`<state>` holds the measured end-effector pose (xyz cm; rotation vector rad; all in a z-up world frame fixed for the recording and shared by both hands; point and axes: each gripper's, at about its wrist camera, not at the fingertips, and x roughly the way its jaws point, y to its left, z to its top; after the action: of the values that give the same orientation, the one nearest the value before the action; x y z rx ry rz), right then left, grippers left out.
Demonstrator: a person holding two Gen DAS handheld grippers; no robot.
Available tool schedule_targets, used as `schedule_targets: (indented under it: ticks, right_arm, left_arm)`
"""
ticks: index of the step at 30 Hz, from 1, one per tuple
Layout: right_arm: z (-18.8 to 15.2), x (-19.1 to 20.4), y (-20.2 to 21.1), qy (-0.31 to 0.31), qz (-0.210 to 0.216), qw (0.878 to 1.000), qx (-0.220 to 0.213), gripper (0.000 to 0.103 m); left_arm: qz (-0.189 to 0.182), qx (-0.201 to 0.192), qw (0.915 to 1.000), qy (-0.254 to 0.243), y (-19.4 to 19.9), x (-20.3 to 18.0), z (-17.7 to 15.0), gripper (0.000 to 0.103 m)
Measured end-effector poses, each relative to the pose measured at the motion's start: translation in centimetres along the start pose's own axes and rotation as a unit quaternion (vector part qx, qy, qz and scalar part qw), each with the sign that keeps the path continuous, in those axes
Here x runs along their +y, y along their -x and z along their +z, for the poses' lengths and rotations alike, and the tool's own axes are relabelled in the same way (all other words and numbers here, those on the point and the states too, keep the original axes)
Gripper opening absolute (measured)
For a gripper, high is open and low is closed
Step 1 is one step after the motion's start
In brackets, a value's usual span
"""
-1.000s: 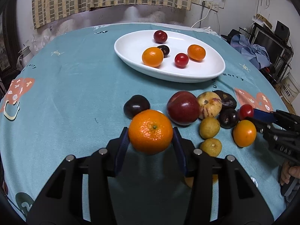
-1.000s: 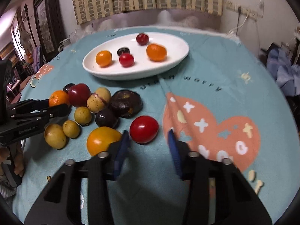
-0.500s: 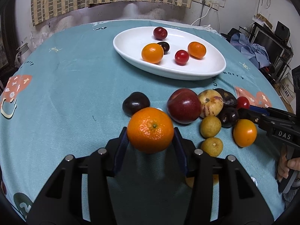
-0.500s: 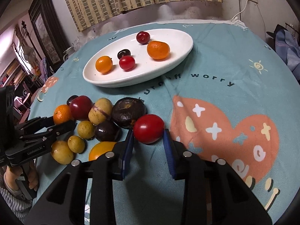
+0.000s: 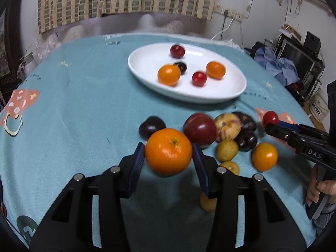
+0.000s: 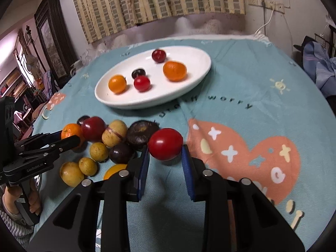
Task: Organize fruits
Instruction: 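Release the tangerine and cherry tomato onto the white plate with both tools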
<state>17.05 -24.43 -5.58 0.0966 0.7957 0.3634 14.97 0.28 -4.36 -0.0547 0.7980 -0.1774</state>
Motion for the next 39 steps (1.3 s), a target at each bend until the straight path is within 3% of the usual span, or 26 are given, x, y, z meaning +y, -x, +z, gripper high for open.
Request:
schedule_targets:
  ticks: [11,15,19,24,26,28,29,30,33,36,39]
  right_arm:
    - [0.1,-0.3,0.0,-0.009,0.009,1.0,-0.003,0.031]
    - [0.2,-0.2,0.9,-0.012,0.011,1.0,-0.019,0.031]
    - [1.8,0.3,1.4,-0.022,0.035,0.998,-0.041,0.031]
    - [5.9,2.0,-0.9,0.003,0.031,0.999,-0.038,0.031]
    - [7.3,2.4,-3.2,0.007,0.036,0.999,-0.016,0.031]
    - [8.0,2.0,-4.4,-0.01,0.026,0.999,-0.016,0.037]
    - [8.2,1.6,-4.6,-0.023,0.018,0.999,-0.023,0.064]
    - [8.2,1.2,-4.4,-0.035,0.012,0.999,-0.04,0.073]
    - [8.4,0.3,-2.7,-0.04,0.029,0.996,-0.071,0.073]
    - [8.1,0.0,-0.8,-0.061,0.049,0.994,-0.081,0.073]
    - [6.5,0.3,1.0,-0.052,0.05,0.995,-0.076,0.075]
  left_arm:
    - [-0.006,0.013,0.9999,0.008,-0.9,0.3,0.0,0.047]
    - [-0.011,-0.012,0.9999,0.003,0.4,-0.2,0.2,0.046]
    - [-0.015,-0.054,0.9983,0.015,2.2,-0.3,2.5,0.046]
    - [-0.02,-0.057,0.9981,0.017,-0.2,-1.4,7.2,0.046]
    - [-0.026,-0.046,0.9984,0.02,-1.8,-1.8,8.5,0.047]
    - [-0.028,-0.039,0.9986,0.022,-3.2,-2.1,9.1,0.053]
    - [-0.024,-0.043,0.9985,0.024,-3.7,-2.2,9.3,0.058]
    - [-0.017,-0.047,0.9983,0.028,-3.9,-2.0,9.3,0.06]
    - [-0.042,-0.041,0.9974,0.041,-3.8,-1.0,9.2,0.063]
    - [-0.022,-0.049,0.9976,0.044,-2.4,0.1,8.6,0.063]
    - [0.014,-0.054,0.9978,0.036,-0.8,0.8,6.7,0.071]
